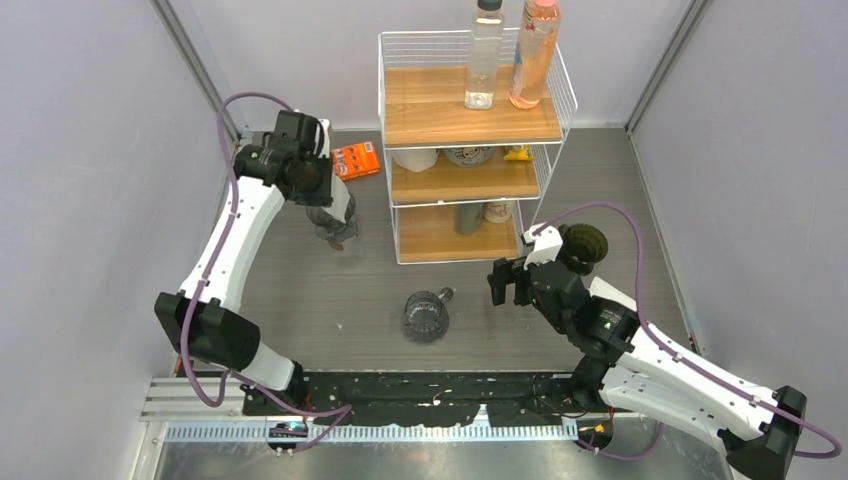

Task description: Place the coffee filter in the dripper

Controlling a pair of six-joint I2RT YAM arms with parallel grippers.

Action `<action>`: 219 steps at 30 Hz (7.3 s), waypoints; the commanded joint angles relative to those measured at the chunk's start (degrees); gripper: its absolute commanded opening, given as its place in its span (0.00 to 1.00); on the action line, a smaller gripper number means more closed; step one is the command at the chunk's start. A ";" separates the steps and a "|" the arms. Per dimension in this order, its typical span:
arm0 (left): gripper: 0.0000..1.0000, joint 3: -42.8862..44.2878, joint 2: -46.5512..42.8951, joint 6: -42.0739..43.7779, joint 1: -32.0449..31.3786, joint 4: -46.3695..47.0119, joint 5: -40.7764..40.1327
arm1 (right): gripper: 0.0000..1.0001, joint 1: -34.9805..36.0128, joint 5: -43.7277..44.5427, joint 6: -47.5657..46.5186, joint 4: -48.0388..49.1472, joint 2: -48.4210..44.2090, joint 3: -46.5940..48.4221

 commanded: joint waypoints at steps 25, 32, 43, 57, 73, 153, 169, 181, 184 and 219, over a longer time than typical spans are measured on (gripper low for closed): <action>0.51 10.53 -6.07 -8.68 -2.18 4.16 7.79 | 0.96 -0.17 1.71 -0.72 2.34 0.54 -0.37; 0.34 15.67 1.52 -9.24 -3.88 -1.35 2.19 | 0.96 -0.18 2.54 -0.51 1.88 0.05 -0.45; 0.24 9.62 1.08 -8.88 -3.98 -2.93 -5.76 | 0.96 -0.18 2.98 -0.41 1.65 1.06 -0.27; 0.21 5.65 -0.04 -8.90 -3.89 -3.71 -9.29 | 0.95 -0.28 4.01 0.02 1.08 1.44 -0.30; 0.19 6.99 5.47 -11.15 -3.89 -1.89 -7.78 | 0.95 -0.25 4.68 0.14 0.72 1.77 -0.21; 0.56 -2.39 5.89 -8.99 -3.89 0.92 -7.07 | 0.96 -0.27 5.22 -0.32 0.41 3.45 0.11; 0.40 -2.78 5.08 -8.82 -3.89 1.65 -6.79 | 0.95 -0.31 5.26 -0.28 0.42 3.46 0.12; 0.37 -4.20 6.35 -8.72 -3.89 2.67 -6.99 | 0.96 -0.25 5.32 -0.40 0.45 3.70 0.20; 0.36 -4.59 6.68 -8.63 -3.93 2.90 -6.98 | 0.95 -0.27 5.28 -0.40 0.40 3.73 0.21; 0.39 -3.12 1.70 -9.34 -3.89 4.67 -7.21 | 0.95 -0.26 5.32 -0.41 0.40 4.46 0.31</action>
